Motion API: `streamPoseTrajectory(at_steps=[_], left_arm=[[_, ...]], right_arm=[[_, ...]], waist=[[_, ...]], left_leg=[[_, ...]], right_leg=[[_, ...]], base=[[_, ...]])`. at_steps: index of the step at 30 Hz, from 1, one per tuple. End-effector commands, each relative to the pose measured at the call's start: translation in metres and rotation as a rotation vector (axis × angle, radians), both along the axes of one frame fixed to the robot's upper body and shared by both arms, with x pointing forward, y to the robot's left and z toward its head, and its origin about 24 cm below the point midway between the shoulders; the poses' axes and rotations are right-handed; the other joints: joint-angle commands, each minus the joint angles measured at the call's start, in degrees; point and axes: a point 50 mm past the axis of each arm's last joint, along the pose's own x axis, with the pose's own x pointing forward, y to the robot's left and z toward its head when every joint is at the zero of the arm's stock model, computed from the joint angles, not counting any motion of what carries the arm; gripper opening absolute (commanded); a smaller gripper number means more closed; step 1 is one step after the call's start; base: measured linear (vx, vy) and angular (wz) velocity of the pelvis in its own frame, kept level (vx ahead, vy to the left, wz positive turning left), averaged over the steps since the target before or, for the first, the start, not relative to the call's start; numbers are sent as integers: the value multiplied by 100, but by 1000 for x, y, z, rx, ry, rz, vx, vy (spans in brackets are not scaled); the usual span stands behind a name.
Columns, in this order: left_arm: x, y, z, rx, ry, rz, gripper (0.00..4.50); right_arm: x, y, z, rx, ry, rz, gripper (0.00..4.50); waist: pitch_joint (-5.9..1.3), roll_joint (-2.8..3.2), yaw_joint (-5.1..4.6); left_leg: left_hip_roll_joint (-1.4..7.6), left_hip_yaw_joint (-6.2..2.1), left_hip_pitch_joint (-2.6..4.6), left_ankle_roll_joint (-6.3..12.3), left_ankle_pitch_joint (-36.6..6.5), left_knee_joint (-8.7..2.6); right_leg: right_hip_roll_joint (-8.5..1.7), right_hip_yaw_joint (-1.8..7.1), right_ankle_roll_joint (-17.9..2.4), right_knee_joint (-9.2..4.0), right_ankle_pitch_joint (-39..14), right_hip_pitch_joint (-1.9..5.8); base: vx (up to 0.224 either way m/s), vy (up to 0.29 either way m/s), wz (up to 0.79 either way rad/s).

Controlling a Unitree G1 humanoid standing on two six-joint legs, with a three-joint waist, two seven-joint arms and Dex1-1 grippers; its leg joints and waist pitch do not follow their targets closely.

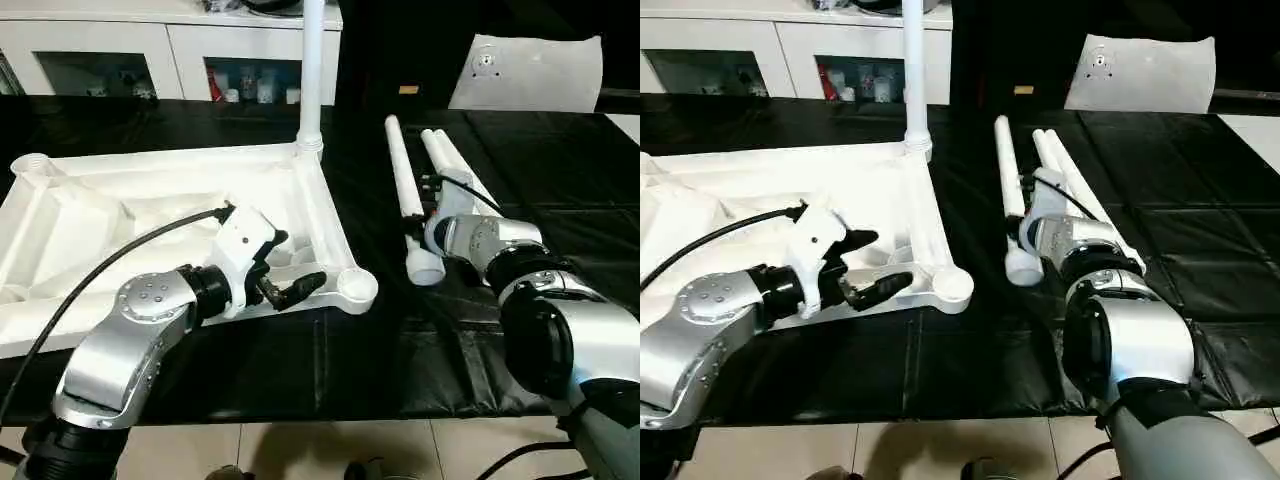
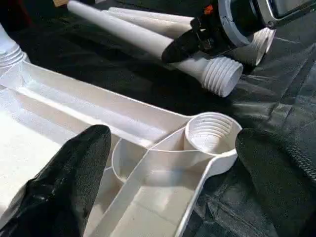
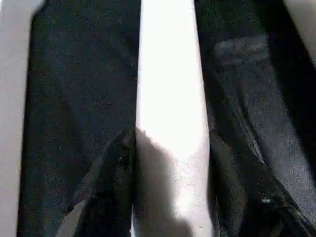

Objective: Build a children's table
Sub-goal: Pick table leg

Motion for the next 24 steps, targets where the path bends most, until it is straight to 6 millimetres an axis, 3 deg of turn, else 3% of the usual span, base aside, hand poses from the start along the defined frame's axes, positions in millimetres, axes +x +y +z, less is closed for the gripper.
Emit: streamPoseTrajectory(at_steps=[1,2,3,4,6,8,9,12,14,15,16,17,18,19,22,24], left_arm=[[4,-3,1,-19,-12,10,450],[7,-5,3,-35,-23,23,450],[9,-6,4,-43,-31,31,450],[11,-6,5,-45,-47,51,450],[18,-6,9,-70,-64,106,450],[23,-5,10,-84,-70,142,450],[28,-6,13,-108,-70,169,450],[38,-15,23,-182,-75,188,450],[41,-18,27,-206,-79,185,450],[48,-24,34,-256,-81,187,450],[52,-27,39,-290,-81,195,450],[55,-28,43,-322,-78,201,450],[55,-28,43,-322,-78,201,450],[61,-30,51,-400,-60,212,450],[62,-31,57,-470,-39,200,450],[63,-33,59,-510,-22,189,450]], right_arm=[[6,1,9,21,-107,-8,186],[9,1,15,10,-194,-20,186],[11,0,20,2,-249,-31,186],[11,0,20,41,-236,-42,186],[12,0,25,123,-259,-46,186],[13,0,30,173,-292,-36,186],[13,0,35,233,-345,-12,186],[8,0,45,373,-471,74,186],[5,0,46,417,-504,101,185],[-4,-1,49,495,-585,156,185],[-11,-2,47,534,-598,185,185],[-17,-3,44,550,-610,210,185],[-17,-3,44,550,-610,210,185],[-31,-8,38,581,-622,255,184],[-43,-9,36,605,-636,301,184],[-51,-7,36,592,-642,342,184]], waist=[[-470,91,17],[-465,60,20],[-464,70,34],[-487,29,27],[-479,69,34],[-483,57,31],[-476,129,30],[-499,38,65],[-514,63,103],[-488,59,151],[-512,65,169],[-499,125,192],[-500,90,198],[-494,139,217],[-491,123,240],[-474,129,244]], left_leg=[[110,14,2,49,-822,-327],[109,23,-1,89,-808,-325],[117,26,-1,107,-807,-322],[119,21,-7,136,-741,-319],[107,18,3,182,-724,-318],[103,21,-1,210,-723,-314],[100,15,-2,235,-816,-314],[114,15,-14,379,-617,-309],[120,6,-10,444,-477,-301],[90,25,-10,549,-420,-310],[123,17,8,555,-416,-299],[113,10,15,566,-417,-311],[106,15,8,563,-436,-308],[89,0,0,480,-459,-314],[113,-18,23,384,-661,-335],[89,-26,-6,307,-685,-343]], right_leg=[[-319,207,-1342,-357,-761,368],[-318,211,-1372,-365,-714,367],[-335,214,-1377,-371,-745,362],[-332,211,-1397,-349,-689,383],[-309,209,-1379,-342,-624,386],[-304,207,-1380,-349,-588,389],[-297,203,-1394,-360,-583,398],[-315,209,-1421,-356,-381,431],[-328,211,-1453,-334,-254,436],[-307,217,-1450,-379,-200,442],[-324,223,-1457,-355,-174,431],[-311,209,-1487,-384,-181,424],[-306,211,-1475,-393,-190,441],[-312,204,-1485,-403,-366,450],[-328,194,-1419,-444,-686,455],[-329,185,-1268,-483,-1042,470]], base=[[0,0,0],[0,0,0],[0,0,0],[0,0,0],[0,0,0],[0,0,0],[0,0,0],[0,0,0],[0,0,0],[0,0,0],[0,0,0],[0,0,0],[0,0,0],[0,0,0],[0,0,0],[0,0,0]])
